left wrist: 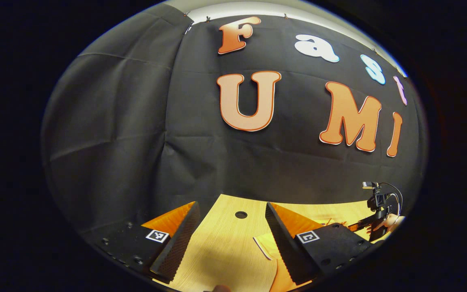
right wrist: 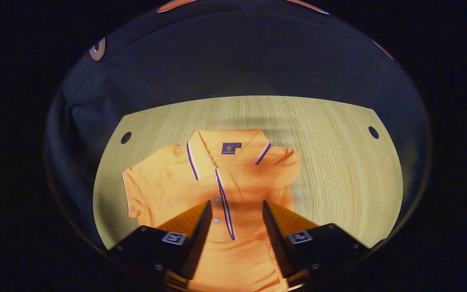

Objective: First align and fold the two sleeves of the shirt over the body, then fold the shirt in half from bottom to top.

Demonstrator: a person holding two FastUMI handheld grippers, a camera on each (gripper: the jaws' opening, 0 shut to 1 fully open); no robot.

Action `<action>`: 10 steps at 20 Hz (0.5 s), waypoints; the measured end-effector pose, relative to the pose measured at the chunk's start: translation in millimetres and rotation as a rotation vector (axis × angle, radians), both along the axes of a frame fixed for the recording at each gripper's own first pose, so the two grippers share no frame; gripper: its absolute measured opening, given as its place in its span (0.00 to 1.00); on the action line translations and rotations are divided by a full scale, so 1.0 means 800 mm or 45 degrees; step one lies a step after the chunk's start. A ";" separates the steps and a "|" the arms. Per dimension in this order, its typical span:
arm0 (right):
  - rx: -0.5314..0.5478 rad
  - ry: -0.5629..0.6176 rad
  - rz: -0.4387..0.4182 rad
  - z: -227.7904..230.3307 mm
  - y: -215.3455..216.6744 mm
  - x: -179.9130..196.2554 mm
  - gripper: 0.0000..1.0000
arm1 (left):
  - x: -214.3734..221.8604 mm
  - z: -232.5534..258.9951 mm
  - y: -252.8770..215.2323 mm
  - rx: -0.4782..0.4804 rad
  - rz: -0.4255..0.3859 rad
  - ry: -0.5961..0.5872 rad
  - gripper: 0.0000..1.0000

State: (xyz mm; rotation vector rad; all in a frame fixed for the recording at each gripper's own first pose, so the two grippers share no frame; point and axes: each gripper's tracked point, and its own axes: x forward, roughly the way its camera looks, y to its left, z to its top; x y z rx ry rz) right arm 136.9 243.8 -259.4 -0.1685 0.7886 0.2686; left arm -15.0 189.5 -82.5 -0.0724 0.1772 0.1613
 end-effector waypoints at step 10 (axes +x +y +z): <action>0.097 -0.309 -0.017 0.101 -0.028 -0.001 1.00 | 0.030 -0.019 -0.048 0.005 -0.061 0.161 0.98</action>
